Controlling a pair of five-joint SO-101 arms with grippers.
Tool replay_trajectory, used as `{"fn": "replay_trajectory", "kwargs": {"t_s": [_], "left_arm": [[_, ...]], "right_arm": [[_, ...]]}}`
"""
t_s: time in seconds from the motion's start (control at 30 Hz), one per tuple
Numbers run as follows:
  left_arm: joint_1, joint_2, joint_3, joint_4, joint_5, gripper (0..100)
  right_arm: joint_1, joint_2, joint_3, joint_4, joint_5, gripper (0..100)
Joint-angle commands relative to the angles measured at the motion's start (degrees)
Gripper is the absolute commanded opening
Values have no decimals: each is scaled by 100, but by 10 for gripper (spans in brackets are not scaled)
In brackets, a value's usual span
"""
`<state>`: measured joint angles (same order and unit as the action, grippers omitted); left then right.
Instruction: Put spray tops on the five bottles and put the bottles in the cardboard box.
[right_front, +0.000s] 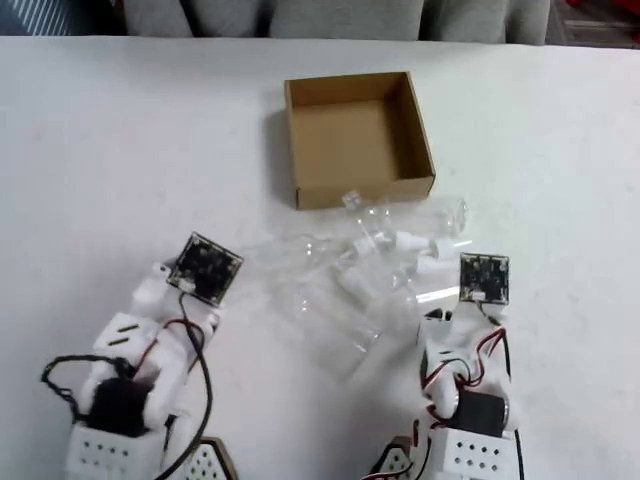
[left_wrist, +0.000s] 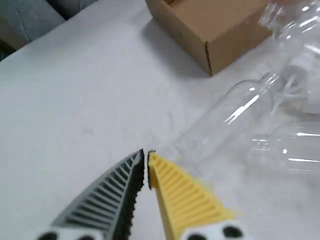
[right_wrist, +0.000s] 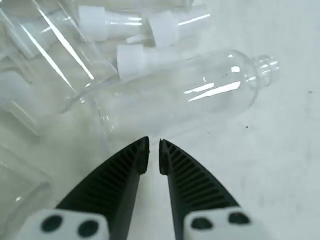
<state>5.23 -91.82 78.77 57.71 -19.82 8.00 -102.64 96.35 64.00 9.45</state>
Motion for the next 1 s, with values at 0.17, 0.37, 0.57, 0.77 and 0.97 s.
{"fn": "replay_trajectory", "kwargs": {"t_s": [0.17, 0.37, 0.57, 0.77, 0.97], "left_arm": [[927, 2527, -2505, 1064, -53, 24], [1200, 4593, -3648, 1081, -97, 76], [1218, 6448, -4624, 1055, -809, 247], [1182, 7767, -5407, 1046, -2084, 214], [1235, 8716, -6145, 1046, -2426, 207]], "right_arm": [[242, -48, 44, 57, 958, 17], [242, -48, 44, 119, 985, 17], [242, -48, 44, 127, 993, 18], [224, -48, 44, 136, 993, 17], [207, -48, 44, 136, 993, 17]]}}
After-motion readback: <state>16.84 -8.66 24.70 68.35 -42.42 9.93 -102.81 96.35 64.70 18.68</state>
